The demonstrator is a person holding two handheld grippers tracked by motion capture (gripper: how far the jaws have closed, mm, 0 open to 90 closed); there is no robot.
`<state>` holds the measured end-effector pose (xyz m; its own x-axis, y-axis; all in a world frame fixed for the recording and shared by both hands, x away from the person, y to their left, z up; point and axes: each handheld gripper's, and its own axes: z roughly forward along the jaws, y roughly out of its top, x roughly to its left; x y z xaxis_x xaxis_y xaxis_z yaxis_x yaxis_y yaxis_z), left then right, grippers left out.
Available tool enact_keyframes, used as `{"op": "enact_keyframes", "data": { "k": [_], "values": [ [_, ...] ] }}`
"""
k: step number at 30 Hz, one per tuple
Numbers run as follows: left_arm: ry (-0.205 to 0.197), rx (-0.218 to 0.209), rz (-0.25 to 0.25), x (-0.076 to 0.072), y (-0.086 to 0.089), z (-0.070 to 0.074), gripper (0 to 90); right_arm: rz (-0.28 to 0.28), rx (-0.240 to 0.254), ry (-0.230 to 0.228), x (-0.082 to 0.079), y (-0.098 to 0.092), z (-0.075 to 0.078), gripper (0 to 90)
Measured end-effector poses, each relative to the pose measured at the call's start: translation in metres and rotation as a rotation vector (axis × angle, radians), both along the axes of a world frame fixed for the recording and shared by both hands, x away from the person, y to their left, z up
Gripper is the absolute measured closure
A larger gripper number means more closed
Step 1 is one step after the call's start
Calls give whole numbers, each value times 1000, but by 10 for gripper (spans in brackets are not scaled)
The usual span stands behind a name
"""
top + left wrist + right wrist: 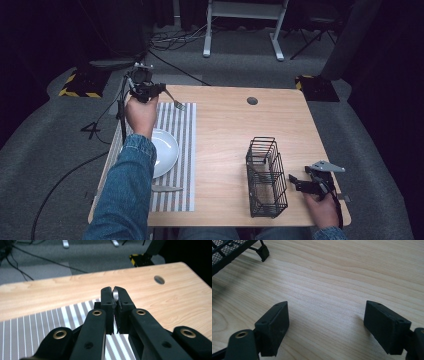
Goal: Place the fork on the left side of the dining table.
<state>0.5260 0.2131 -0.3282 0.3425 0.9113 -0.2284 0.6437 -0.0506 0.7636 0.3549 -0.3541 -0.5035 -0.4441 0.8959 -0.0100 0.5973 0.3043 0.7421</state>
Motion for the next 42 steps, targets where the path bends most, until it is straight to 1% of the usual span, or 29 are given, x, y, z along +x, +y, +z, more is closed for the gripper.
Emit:
{"op": "enact_keyframes", "data": {
  "k": [2,3,4,6,10,14,19,25,29,33,38,40,42],
  "values": [
    [26,16,6,1,3,-5,865,0,0,0,0,0,0,205],
    [40,13,9,1,4,-7,864,0,0,0,0,0,0,205],
    [61,0,15,1,7,-11,864,0,0,0,0,0,0,205],
    [74,-11,22,0,11,-14,864,-1,0,0,0,0,0,205],
    [80,-30,25,-1,15,-17,864,-1,0,0,0,0,0,205],
    [87,-25,28,-2,16,-17,864,-1,1,0,0,0,0,205],
    [91,-9,21,-2,15,-18,864,-1,0,0,0,0,0,205],
    [103,-19,9,-3,17,-21,864,-1,1,0,0,0,0,205],
    [108,-18,4,-2,18,-23,864,-1,0,0,0,0,0,205],
    [105,-6,5,-2,17,-25,864,-1,0,0,0,0,0,205],
    [115,-19,-1,1,19,-29,864,-1,0,0,0,0,0,205],
    [124,-31,-5,1,20,-30,864,-1,0,0,0,0,0,205],
    [133,-30,-6,1,20,-30,864,-1,0,0,0,0,0,205]
  ]
}}
